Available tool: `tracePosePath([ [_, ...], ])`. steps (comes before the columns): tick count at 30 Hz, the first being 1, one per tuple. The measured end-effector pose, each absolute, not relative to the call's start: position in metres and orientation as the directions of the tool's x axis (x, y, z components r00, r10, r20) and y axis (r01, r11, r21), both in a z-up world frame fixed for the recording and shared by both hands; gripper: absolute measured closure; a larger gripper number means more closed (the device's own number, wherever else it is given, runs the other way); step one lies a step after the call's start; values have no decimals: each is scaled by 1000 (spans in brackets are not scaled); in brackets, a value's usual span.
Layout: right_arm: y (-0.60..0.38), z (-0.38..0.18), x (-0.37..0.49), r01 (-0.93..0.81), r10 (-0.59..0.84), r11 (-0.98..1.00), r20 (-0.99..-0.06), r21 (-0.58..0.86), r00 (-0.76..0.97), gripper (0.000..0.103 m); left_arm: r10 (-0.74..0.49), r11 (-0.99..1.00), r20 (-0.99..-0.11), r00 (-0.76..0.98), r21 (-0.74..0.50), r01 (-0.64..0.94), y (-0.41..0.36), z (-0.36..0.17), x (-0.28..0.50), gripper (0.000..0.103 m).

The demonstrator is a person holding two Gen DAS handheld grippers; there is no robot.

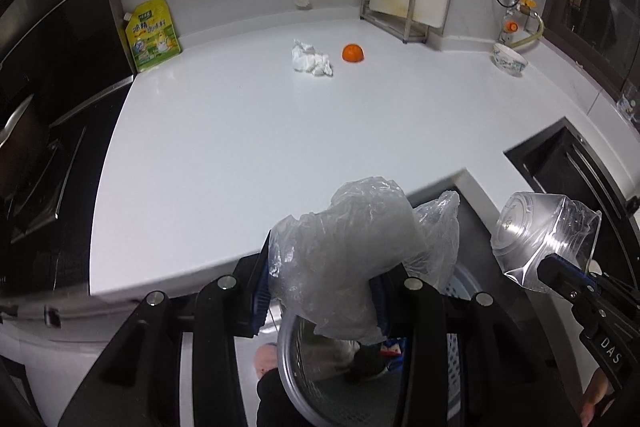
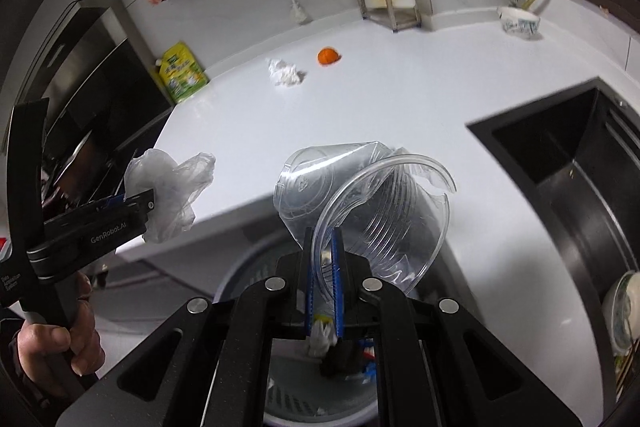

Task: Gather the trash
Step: 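Carry bag and cup over the grey bin and open both tools to drop them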

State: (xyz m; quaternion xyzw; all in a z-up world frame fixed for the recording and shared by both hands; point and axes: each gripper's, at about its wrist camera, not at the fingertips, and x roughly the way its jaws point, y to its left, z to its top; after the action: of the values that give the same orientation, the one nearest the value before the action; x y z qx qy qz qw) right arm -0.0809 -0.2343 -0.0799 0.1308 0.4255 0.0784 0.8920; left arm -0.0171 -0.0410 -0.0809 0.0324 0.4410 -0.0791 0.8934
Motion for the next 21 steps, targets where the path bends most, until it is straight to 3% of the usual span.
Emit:
tracePosePath([
  [21,-214,-190,-103,29,289,942,-851,335,438,95,-114,969,-903,415,-9,247,-51,-190,-48,62],
])
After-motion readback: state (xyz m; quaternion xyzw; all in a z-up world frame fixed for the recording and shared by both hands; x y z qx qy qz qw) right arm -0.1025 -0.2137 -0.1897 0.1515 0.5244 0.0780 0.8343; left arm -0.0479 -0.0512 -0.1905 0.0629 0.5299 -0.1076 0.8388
